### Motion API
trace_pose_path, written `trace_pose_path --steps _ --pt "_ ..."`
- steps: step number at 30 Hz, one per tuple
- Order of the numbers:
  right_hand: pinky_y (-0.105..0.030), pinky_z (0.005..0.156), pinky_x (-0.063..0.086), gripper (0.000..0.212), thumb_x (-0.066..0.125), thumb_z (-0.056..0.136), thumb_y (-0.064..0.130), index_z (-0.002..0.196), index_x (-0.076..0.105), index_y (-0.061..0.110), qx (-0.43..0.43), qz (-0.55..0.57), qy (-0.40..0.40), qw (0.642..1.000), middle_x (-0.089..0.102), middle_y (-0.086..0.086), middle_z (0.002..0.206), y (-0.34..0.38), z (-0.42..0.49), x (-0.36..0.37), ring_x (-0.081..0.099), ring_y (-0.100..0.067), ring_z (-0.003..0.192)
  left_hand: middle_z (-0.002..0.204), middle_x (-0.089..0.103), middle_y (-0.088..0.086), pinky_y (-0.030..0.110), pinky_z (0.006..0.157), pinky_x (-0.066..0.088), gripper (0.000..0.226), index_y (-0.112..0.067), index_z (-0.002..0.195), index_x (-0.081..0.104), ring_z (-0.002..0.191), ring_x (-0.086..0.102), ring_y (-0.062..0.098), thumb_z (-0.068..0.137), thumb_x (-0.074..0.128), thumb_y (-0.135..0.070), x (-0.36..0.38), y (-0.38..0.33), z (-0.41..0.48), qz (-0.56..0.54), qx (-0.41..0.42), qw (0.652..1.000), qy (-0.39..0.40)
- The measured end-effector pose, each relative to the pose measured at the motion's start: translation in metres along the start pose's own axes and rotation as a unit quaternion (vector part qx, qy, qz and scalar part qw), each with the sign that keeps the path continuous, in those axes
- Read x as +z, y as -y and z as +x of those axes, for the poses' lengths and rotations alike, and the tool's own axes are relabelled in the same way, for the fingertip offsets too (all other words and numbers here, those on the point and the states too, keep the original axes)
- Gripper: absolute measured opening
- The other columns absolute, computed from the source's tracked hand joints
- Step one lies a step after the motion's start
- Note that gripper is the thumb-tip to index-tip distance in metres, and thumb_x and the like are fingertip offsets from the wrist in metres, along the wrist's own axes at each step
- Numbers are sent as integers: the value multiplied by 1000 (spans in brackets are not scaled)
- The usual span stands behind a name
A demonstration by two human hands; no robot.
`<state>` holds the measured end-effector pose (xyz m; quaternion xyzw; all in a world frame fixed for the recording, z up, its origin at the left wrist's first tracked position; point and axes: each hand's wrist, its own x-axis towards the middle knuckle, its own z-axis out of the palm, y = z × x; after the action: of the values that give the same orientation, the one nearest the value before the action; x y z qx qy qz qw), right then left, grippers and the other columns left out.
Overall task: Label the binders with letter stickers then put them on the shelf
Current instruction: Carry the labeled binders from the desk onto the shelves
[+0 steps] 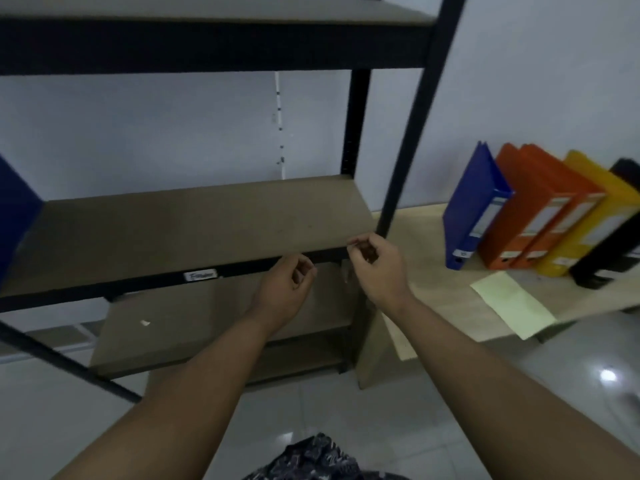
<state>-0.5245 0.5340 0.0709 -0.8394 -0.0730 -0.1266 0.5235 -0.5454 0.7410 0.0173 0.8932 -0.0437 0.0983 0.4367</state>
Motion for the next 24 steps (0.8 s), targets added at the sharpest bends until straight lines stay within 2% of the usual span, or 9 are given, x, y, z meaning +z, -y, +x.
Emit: trace_pose_path --steps 3,7,11,13,16,18,22,24 --pt "-17 72 54 10 70 102 13 103 77 20 7 3 -15 1000 75 9 88 -34 3 -63 70 -4 82 94 64 -13 30 72 54 4 -34 102 63 83 60 4 103 64 -38 52 -48 8 -30 -5 999 39" --pt "-9 73 50 14 69 101 8 104 74 21 32 10 -64 997 72 9 91 -71 8 -133 68 3 85 96 67 -13 37 79 59 5 -33 105 64 87 64 4 103 64 -37 112 -92 18 -40 3 996 78" --pt "-11 70 47 13 74 98 12 108 72 21 103 17 -126 987 70 1 91 -117 29 -181 65 -3 81 104 66 -14 39 85 60 11 -35 109 63 94 65 8 102 62 -44 161 -115 31 -62 0 991 117" --pt "-13 72 51 25 78 95 16 117 67 23 135 26 -145 980 70 0 99 -134 45 -196 66 -8 86 109 65 -14 35 84 57 15 -32 114 64 100 64 7 103 62 -43 177 -122 38 -69 -6 990 123" --pt "-22 81 57 55 86 91 22 137 55 20 169 37 -158 972 66 6 113 -164 78 -211 67 -7 96 116 64 -14 31 86 54 19 -30 119 64 111 60 4 104 61 -42 199 -128 59 -63 -9 989 135" --pt "-31 90 61 70 89 89 27 145 48 18 184 43 -168 967 66 3 126 -182 101 -213 69 -11 105 117 63 -18 30 89 54 19 -30 119 63 114 59 1 105 61 -43 212 -127 76 -73 -16 987 145" --pt "-42 104 58 90 89 88 34 159 35 20 231 48 -193 952 59 1 146 -214 153 -218 62 -16 125 118 65 -20 31 89 56 16 -32 117 64 114 59 -2 104 62 -42 241 -118 121 -82 -13 986 147" --pt "-50 107 58 102 90 85 43 163 28 26 255 49 -190 947 57 2 152 -227 176 -223 61 -20 133 117 66 -18 30 89 56 15 -30 116 66 113 61 0 104 63 -40 252 -117 141 -83 -9 984 155"
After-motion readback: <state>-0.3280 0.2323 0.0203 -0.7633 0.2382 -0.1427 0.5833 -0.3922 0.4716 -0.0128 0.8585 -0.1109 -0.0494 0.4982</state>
